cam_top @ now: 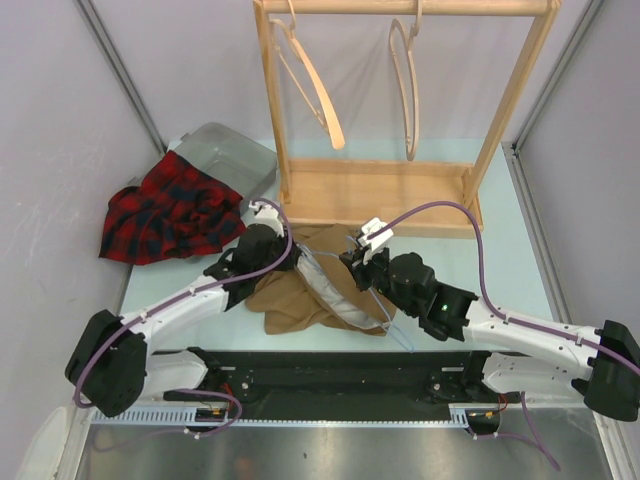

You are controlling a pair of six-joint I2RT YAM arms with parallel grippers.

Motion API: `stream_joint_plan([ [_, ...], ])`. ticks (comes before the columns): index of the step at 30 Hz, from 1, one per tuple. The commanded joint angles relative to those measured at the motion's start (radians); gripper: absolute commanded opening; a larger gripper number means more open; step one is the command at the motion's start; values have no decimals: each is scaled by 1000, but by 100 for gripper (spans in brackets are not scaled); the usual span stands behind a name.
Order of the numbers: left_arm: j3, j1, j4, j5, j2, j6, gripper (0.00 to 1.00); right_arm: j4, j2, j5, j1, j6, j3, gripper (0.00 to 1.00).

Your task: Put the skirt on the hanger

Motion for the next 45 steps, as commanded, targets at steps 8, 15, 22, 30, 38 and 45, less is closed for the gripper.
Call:
stream_joint_plan([
  [8, -19, 2, 72, -14, 59, -7, 35, 72, -9, 23, 4, 13, 15, 0],
  [15, 26, 0, 76, -19, 69, 13, 0, 10, -24, 4, 4, 5, 38, 0],
  [22, 62, 2, -27, 18, -52, 71, 0, -20, -64, -68, 4, 12, 59, 0],
  [30, 129, 2, -118, 23, -108, 113, 0, -3, -99, -105, 13, 13, 65, 0],
  [38, 178, 5, -150, -60, -103, 116, 0, -26, -135, -128, 20, -5, 82, 0],
  [45, 217, 18, -161, -42, -85, 119, 0, -50, -145, -164, 22, -21, 105, 0],
])
